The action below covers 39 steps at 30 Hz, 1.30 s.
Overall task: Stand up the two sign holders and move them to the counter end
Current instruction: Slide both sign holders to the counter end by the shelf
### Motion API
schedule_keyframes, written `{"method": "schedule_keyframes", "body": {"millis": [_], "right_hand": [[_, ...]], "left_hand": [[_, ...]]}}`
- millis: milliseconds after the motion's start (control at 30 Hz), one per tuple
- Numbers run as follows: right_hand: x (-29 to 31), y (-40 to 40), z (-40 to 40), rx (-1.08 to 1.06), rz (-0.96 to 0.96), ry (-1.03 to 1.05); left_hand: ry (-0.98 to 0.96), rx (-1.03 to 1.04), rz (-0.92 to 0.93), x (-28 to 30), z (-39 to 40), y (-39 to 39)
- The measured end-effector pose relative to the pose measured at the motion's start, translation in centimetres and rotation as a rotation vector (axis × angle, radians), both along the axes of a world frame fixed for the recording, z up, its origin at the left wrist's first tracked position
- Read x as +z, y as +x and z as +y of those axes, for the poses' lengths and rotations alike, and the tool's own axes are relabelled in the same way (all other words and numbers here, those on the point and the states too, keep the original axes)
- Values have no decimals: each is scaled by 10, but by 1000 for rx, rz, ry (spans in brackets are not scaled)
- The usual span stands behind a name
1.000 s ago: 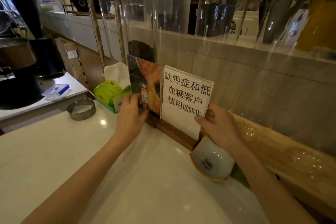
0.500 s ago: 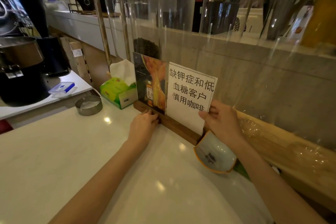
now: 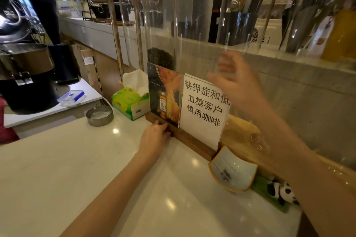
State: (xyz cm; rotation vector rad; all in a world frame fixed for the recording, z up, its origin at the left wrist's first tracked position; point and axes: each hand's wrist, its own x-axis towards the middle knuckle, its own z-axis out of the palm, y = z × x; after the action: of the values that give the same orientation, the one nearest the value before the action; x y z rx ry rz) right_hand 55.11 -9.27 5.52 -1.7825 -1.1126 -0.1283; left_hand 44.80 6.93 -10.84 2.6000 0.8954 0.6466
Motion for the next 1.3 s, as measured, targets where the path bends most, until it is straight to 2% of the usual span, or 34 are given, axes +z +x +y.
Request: {"method": "schedule_keyframes", "body": {"millis": [67,167,233,333,933,1300], "right_hand": [[27,-2,27,43,-207,-46],[42,-5,75,113,-412,-345],[38,-7,100,135,-481,-511],[29,-4,118,129,-493,-582],[24,3,120,118,-493,-517],[30,9,97,151,-297,-564]], "left_hand": [[-9,-9,0,-2,2,-2],[-7,-43,22,-3,6,-4],[19,-60,26,-2,8,-5],[47,-83,6,-2,11,-5],[70,-36,-8,-9,17,6],[106,-65,3,-4,8,3]]}}
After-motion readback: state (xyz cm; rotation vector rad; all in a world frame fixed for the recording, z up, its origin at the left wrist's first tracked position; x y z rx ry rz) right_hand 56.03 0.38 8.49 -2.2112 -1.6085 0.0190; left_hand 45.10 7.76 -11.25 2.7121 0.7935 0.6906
